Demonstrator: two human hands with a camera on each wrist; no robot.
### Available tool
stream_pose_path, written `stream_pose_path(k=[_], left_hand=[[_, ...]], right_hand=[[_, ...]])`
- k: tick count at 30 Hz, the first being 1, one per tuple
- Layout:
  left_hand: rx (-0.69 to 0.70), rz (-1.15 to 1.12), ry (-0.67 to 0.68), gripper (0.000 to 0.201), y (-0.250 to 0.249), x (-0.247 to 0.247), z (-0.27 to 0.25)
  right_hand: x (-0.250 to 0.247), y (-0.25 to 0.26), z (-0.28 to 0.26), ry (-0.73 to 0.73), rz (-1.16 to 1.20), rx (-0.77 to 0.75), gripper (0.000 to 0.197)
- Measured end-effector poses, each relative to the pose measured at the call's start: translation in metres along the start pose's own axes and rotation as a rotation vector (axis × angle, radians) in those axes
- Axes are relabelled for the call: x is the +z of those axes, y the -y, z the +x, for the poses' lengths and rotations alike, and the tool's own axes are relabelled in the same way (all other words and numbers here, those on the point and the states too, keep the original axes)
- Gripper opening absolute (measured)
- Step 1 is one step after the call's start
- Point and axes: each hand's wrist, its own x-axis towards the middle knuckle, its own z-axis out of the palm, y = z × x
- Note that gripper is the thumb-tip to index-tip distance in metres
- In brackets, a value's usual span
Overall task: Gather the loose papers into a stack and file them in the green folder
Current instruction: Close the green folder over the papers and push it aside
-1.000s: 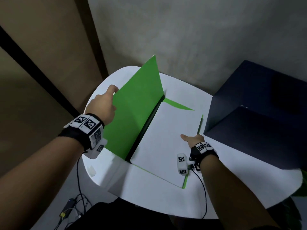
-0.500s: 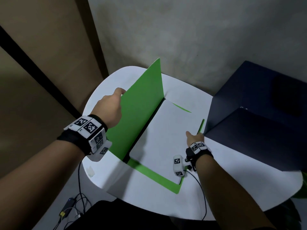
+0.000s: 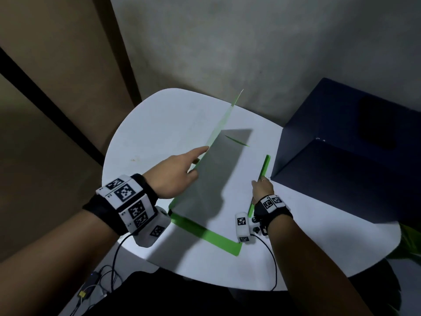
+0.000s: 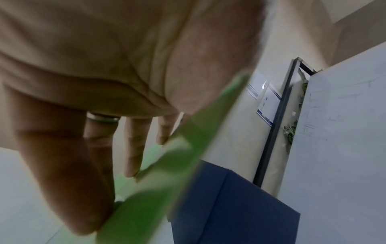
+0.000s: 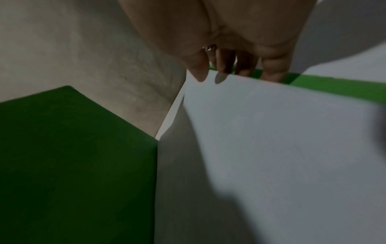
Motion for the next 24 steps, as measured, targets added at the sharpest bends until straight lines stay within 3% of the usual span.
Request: stream_pose_path(k=[5, 8, 10, 18, 22, 24], left_hand=[[0.013, 0.038, 0.028, 0.061, -0.013, 0.017, 0.008], [0.008, 0.074, 0.035, 0.063, -0.019, 0.026, 0.01], [0.011, 0.088, 0.035, 0.064, -0.024, 0.034, 0.01], [0.026, 0.097, 0.074, 0.07, -0.032, 0.069, 0.022], [0.042, 0.132, 0.106, 0.071, -0.038, 0.102, 0.029], [0.07, 0.13, 0.216, 0.069, -0.033, 0.12, 0.035]], right_hand=[[-0.007, -0.02, 0.008, 0.077, 0.111, 0.031, 0.038], [-0.012, -0.028, -0.007, 0.184, 0.139, 0.137, 0.027], [-0.014, -0.028, -0.026, 0.204, 0.21, 0.209, 0.033], [-0.018, -0.038, -0.06, 0.272, 0.241, 0.225, 0.048], [-0.022, -0.046, -0.07, 0.294, 0.329, 0.222, 0.01], [-0.031, -0.052, -0.067, 0.293, 0.377, 0.234, 0.034]])
